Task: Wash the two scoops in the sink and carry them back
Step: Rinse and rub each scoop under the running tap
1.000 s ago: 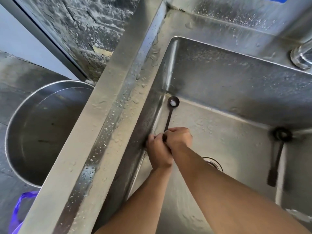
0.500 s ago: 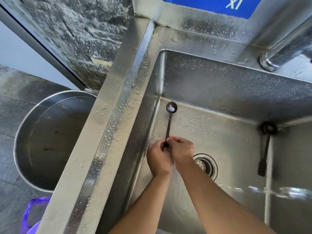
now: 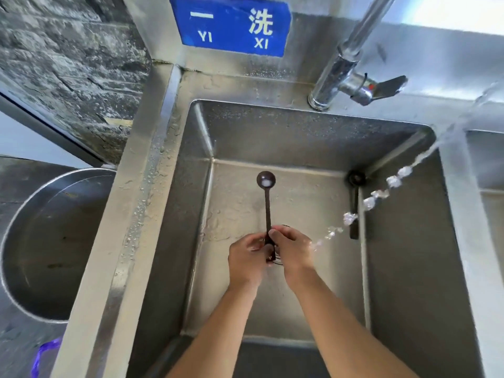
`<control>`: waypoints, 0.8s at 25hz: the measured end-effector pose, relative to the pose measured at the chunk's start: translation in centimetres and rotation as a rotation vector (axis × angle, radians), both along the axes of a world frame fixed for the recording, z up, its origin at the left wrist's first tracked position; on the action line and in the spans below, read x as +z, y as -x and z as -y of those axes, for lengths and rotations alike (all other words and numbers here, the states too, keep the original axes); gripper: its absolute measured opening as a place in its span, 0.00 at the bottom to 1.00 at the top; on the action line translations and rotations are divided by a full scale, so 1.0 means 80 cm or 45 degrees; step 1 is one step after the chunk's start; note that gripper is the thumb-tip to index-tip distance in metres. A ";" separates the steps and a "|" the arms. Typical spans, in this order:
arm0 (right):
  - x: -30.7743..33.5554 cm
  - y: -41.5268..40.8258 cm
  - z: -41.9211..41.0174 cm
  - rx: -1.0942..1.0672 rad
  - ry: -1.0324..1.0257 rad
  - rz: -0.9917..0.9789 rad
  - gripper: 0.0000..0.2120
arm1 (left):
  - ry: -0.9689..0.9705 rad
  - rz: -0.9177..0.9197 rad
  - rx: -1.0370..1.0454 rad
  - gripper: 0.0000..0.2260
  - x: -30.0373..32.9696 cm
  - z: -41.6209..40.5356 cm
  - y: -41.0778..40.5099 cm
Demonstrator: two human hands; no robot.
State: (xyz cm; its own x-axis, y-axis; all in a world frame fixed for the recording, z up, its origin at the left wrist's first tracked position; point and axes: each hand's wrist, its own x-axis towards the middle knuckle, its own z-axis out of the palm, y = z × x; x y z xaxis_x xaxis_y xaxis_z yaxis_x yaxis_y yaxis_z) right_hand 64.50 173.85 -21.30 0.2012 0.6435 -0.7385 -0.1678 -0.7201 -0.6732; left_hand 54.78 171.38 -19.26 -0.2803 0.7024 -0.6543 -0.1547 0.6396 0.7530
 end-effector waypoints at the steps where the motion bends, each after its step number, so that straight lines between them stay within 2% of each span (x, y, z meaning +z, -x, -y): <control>1: 0.006 -0.013 0.005 -0.021 -0.037 -0.065 0.06 | -0.014 0.056 -0.014 0.15 0.007 0.000 -0.007; 4: 0.018 -0.053 0.012 -0.073 -0.127 -0.165 0.08 | -0.015 0.233 -0.076 0.19 0.027 -0.004 -0.027; 8: 0.028 -0.084 0.005 0.073 -0.159 -0.289 0.18 | -0.020 0.403 -0.171 0.22 0.035 -0.004 -0.046; 11: 0.031 -0.090 0.006 0.102 -0.120 -0.347 0.14 | -0.076 0.417 -0.196 0.20 0.031 0.001 -0.054; 14: 0.035 -0.088 0.015 0.131 -0.134 -0.328 0.09 | -0.136 0.309 -0.211 0.12 0.027 0.002 -0.056; 17: 0.045 -0.087 0.019 0.070 -0.110 -0.298 0.09 | -0.148 0.113 -0.293 0.03 0.024 0.004 -0.057; 20: 0.053 -0.090 0.018 0.075 -0.100 -0.311 0.10 | -0.205 -0.211 -0.554 0.07 0.017 0.003 -0.049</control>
State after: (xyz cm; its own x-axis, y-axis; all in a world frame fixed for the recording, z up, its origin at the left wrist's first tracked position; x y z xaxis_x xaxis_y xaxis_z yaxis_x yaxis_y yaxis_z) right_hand 71.74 172.37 -17.10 -0.0164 0.7059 -0.7081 -0.2912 -0.6809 -0.6720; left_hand 58.72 171.13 -17.87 -0.0297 0.8660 -0.4991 0.2309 0.4918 0.8396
